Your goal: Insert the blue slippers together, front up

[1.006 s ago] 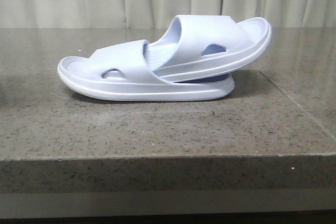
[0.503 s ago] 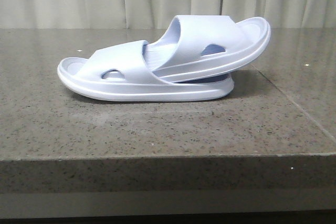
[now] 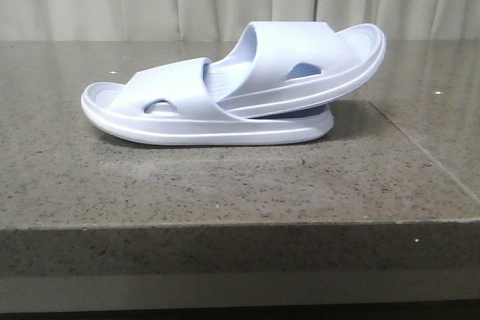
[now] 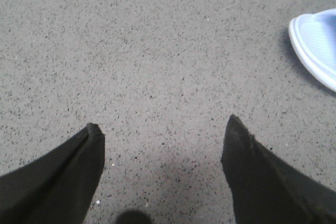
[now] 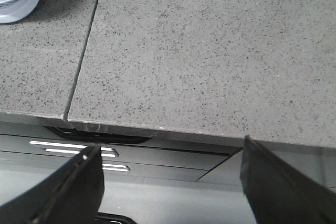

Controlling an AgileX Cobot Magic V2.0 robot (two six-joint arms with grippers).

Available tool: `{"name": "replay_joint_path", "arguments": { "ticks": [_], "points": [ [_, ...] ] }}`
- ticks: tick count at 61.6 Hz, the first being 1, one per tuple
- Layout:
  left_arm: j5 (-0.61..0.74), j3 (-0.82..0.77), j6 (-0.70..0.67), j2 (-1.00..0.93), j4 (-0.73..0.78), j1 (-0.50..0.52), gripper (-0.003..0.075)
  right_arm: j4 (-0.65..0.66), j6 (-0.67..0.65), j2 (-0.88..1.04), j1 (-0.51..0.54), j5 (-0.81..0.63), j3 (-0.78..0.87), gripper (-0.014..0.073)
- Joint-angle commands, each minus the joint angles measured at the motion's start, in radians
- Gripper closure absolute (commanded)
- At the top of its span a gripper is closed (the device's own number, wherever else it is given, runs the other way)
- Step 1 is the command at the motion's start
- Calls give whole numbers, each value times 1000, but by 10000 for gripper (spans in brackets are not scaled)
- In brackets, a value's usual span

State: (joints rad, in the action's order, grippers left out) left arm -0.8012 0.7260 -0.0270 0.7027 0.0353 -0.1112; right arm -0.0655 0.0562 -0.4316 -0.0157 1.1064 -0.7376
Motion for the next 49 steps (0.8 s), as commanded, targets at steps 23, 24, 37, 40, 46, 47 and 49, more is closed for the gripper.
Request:
{"name": "replay_joint_path", "arguments": {
  "ticks": [23, 24, 37, 40, 46, 47, 49],
  "points": [
    [103, 25, -13, -3, -17, 1, 705, -5, -2, -4, -2, -76, -23, 535],
    [103, 25, -13, -3, -17, 1, 717, -5, -2, -4, -2, -76, -23, 557],
    [112, 25, -13, -3, -19, 1, 741, -18, -2, -4, -2, -78, -23, 661],
    [118, 25, -13, -3, -19, 1, 741, -20, -2, -4, -2, -85, -23, 661],
    [124, 25, -13, -3, -24, 1, 741, -21, -2, -4, -2, -96, -23, 661],
    [124, 25, -13, -3, -29, 1, 741, -21, -2, -4, -2, -95, -23, 661],
    [124, 25, -13, -3, -35, 1, 741, -24, -2, -4, -2, -94, -23, 661]
  ]
}}
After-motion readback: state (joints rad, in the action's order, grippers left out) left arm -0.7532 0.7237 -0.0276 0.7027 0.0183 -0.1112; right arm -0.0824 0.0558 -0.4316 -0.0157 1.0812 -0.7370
